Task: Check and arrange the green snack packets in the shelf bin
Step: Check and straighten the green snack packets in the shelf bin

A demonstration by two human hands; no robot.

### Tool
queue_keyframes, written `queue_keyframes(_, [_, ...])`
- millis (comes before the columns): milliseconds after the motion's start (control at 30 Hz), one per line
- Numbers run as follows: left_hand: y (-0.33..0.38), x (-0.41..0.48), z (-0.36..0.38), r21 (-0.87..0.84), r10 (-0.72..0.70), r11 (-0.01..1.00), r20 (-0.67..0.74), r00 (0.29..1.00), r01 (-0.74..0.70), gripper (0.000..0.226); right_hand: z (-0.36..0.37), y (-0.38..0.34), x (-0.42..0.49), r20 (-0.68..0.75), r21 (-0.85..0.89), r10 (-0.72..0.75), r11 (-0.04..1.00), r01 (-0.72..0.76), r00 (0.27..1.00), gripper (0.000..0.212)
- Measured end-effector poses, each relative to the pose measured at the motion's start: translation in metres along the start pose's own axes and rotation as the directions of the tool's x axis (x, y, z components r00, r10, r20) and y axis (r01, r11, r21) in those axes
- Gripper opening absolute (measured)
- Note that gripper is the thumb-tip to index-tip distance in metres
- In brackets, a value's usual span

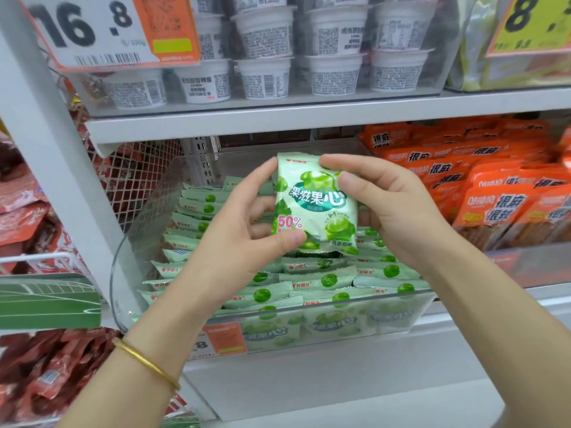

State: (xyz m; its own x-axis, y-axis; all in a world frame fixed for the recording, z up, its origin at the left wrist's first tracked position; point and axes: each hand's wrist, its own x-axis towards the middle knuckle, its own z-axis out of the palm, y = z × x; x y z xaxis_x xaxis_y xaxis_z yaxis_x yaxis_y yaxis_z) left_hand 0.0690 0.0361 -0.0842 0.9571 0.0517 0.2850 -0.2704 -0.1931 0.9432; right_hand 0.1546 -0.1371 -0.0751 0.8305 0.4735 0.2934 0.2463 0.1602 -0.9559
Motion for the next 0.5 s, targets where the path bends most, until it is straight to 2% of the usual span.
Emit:
queue_keyframes(200, [0.0044, -0.0012, 0.0014, -0.065, 0.002, 0.998, 0.011, 1.0, -0.002, 0.088, 0.0003, -0.0012, 0.0012, 0.0, 0.086, 0.029, 0.996, -0.029, 1.0, 0.022])
queue_keyframes(367, [0.0035, -0.0005, -0.0005, -0.042, -0.006, 0.999, 0.031, 0.999, 0.007, 0.085, 0.0002, -0.0015, 0.0017, 0.009, 0.11, 0.028, 0.994, -0.029, 1.0, 0.022])
queue_keyframes(434, [0.0017, -0.001, 0.0006, 0.023, -0.004, 1.0, -0.006, 1.0, 0.005, 0.078, 0.0001, -0.0001, 0.0018, -0.007, 0.105, 0.027, 0.994, -0.026, 1.0, 0.022])
queue_keyframes(500, [-0.0042, -0.001, 0.0013, 0.262, 0.073, 0.964, -0.107, 0.992, -0.043, 0.065, 0.0005, 0.0009, 0.0015, -0.031, 0.098, 0.021, 0.995, -0.018, 0.999, 0.02])
